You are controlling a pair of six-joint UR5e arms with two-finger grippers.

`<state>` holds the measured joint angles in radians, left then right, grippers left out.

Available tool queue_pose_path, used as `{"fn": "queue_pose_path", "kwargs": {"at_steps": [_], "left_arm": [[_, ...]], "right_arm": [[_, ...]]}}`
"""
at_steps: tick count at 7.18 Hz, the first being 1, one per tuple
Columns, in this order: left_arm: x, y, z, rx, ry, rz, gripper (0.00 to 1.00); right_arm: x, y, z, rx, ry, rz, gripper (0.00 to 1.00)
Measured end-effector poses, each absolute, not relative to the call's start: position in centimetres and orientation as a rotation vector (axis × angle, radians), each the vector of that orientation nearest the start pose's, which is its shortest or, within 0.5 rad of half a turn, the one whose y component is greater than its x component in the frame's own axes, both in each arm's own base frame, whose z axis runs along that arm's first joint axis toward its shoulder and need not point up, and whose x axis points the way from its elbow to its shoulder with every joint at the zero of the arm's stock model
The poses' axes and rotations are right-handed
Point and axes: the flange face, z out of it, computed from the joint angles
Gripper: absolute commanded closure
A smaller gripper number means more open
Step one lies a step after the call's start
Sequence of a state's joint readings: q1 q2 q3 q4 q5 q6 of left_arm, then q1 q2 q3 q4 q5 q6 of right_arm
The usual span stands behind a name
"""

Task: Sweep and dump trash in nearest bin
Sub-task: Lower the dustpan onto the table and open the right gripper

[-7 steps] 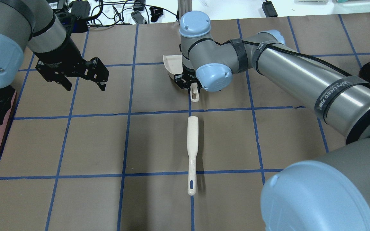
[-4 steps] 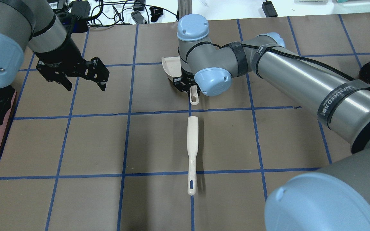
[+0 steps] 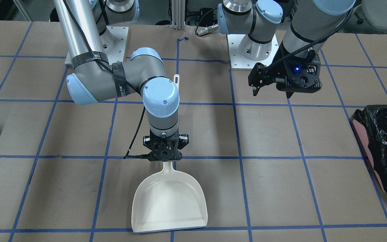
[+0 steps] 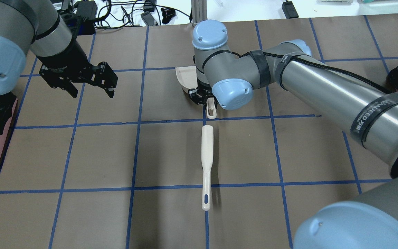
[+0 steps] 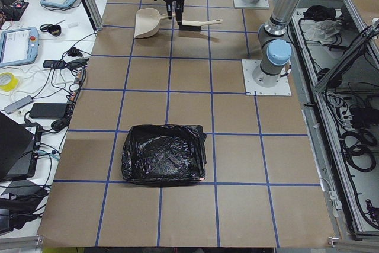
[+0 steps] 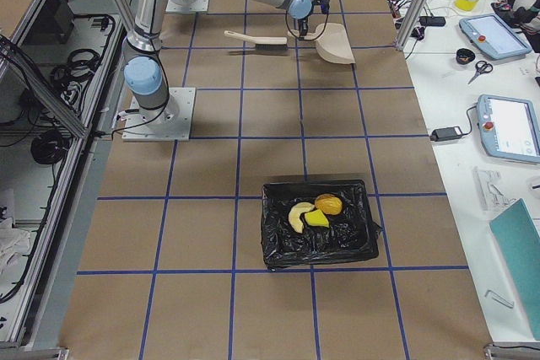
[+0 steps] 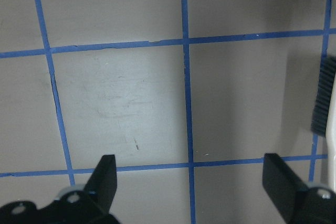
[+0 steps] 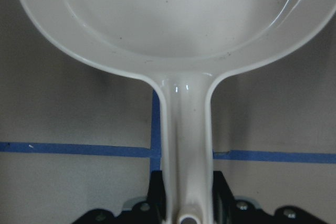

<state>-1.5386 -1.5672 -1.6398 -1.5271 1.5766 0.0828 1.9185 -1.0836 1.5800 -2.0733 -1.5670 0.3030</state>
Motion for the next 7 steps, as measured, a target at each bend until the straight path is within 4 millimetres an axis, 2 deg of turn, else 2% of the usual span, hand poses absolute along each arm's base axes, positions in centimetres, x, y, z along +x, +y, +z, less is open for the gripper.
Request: {"fn": "queue_pose_path", "kwargs": {"at_steps": [4,5,7], "left_arm": [[-11.71,-49.16,46.0,0.08,3.137,0.033,0.0],[-11.74,-49.17,46.0,0.079,3.14,0.033,0.0],[-11.8,-49.19,45.97,0.081,3.146,0.032,0.0]], "right_arm": [[34.62,-55.62,24.91,-0.057,3.133,-0.002,1.0],[34.67,-55.61,24.8,-0.053,3.13,0.002,0.78],[34.75,-55.6,24.72,-0.052,3.124,0.005,0.68]]}}
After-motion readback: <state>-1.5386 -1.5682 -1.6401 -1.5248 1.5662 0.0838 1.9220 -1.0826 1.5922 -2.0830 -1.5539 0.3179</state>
